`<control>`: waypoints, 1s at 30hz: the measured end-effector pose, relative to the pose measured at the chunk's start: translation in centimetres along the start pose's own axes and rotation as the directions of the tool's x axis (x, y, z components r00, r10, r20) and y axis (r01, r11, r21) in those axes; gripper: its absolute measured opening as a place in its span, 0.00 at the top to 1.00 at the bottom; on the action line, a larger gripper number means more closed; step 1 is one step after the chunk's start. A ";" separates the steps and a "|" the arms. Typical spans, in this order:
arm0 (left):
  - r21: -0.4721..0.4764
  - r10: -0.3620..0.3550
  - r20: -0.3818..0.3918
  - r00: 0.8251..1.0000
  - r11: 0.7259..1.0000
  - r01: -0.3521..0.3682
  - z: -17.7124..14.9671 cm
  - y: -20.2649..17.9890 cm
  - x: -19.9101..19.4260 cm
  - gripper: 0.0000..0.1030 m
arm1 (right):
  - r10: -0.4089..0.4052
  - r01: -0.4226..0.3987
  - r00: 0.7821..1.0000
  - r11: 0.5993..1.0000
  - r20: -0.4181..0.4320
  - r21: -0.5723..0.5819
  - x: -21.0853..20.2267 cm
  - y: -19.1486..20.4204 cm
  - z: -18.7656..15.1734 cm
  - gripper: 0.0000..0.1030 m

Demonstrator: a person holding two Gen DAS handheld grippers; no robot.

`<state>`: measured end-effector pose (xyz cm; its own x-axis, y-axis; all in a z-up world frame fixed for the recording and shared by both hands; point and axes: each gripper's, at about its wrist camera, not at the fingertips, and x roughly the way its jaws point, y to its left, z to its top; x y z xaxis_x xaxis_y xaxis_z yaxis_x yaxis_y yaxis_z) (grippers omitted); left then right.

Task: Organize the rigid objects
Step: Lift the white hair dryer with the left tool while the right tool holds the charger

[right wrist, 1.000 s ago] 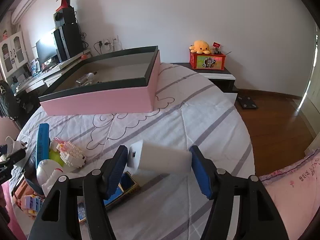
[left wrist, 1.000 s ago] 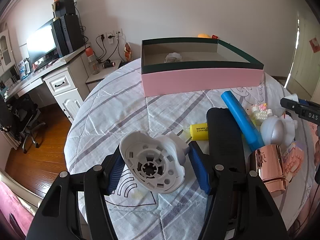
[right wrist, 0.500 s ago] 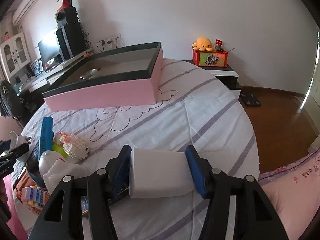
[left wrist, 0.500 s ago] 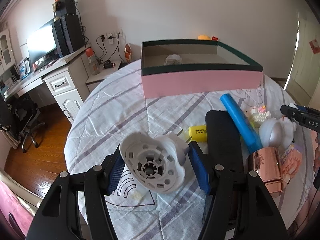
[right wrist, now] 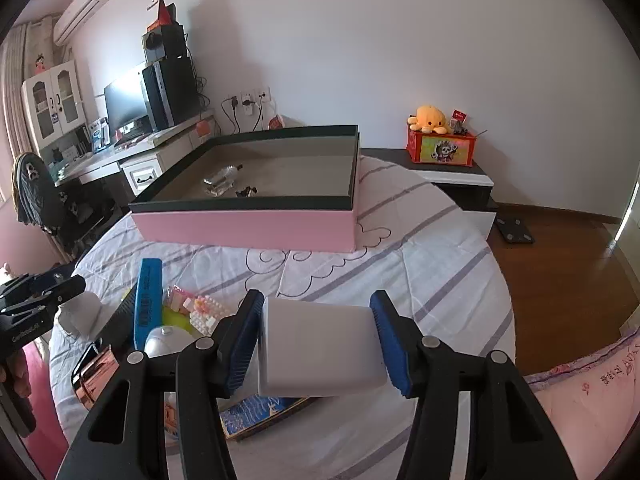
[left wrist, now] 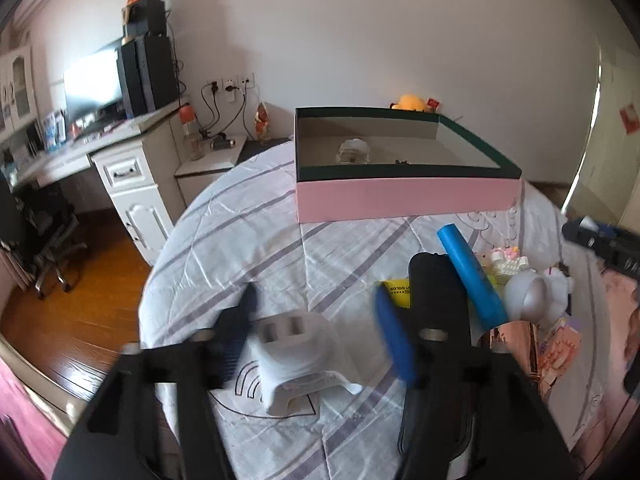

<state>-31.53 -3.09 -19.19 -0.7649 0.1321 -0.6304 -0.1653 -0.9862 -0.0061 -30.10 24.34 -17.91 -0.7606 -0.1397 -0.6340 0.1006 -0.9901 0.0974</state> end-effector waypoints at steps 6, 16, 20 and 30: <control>-0.022 0.028 -0.091 0.995 0.999 -0.030 -2.2 1.2 2.1 0.24 | -0.006 0.006 0.999 1.000 -0.032 0.025 0.9 -0.7 -1.3 0.45; -0.037 0.019 -0.094 0.995 0.999 -0.022 -2.6 1.5 3.0 0.33 | -0.025 0.029 0.998 0.996 -0.055 0.082 1.4 -3.1 -3.0 0.45; -0.003 0.019 -0.083 0.996 1.000 -0.019 -2.5 0.9 3.1 0.47 | -0.021 0.025 0.999 0.996 -0.048 0.089 1.2 -3.2 -3.1 0.45; 0.019 0.033 -0.088 0.996 0.999 -0.031 -2.4 0.4 3.0 0.47 | -0.044 0.047 0.999 0.990 -0.028 0.132 0.3 -3.3 -4.0 0.42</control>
<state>-32.38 -3.29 -22.98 -0.7123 0.0906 -0.6960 -0.1531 -0.9878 0.0281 -28.10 27.57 -21.48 -0.7463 -0.0963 -0.6587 -0.0208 -0.9856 0.1676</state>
